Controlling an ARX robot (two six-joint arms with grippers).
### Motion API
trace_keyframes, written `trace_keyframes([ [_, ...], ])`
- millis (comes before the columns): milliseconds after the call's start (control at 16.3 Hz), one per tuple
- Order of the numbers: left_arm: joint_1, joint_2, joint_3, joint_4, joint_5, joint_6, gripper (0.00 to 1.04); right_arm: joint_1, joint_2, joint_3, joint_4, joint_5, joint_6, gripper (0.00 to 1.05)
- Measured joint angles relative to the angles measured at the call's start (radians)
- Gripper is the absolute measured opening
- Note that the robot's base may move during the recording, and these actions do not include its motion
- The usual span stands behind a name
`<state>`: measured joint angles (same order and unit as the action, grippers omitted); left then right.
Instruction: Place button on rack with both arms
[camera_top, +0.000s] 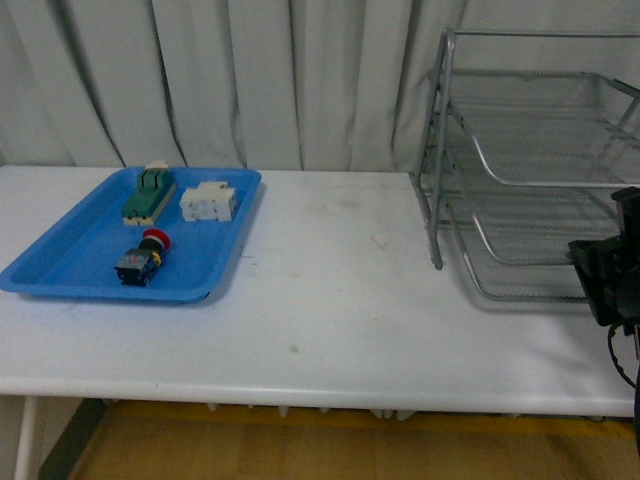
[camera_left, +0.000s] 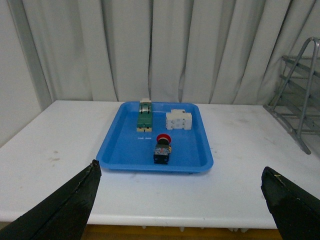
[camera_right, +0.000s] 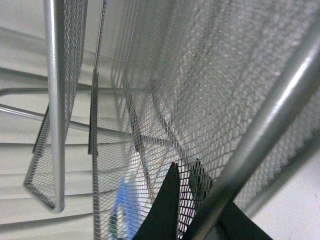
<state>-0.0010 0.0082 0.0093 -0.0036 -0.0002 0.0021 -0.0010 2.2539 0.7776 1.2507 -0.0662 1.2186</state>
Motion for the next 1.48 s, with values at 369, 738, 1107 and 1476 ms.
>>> trace_keyframes([
  [369,0.000,0.000,0.000,0.000,0.000,0.000,0.98,0.002,-0.099,-0.320,0.087,-0.018,0.146,0.04],
  [738,0.000,0.000,0.000,0.000,0.000,0.000,0.98,-0.008,-0.201,-0.495,0.043,-0.030,-0.068,0.80],
  [1107,0.000,0.000,0.000,0.000,-0.002,0.000,0.98,-0.008,-0.615,-0.776,0.017,-0.003,-0.524,0.98],
  [1476,0.000,0.000,0.000,0.000,0.000,0.000,0.98,0.001,-1.185,-0.786,-0.110,0.067,-1.167,0.45],
])
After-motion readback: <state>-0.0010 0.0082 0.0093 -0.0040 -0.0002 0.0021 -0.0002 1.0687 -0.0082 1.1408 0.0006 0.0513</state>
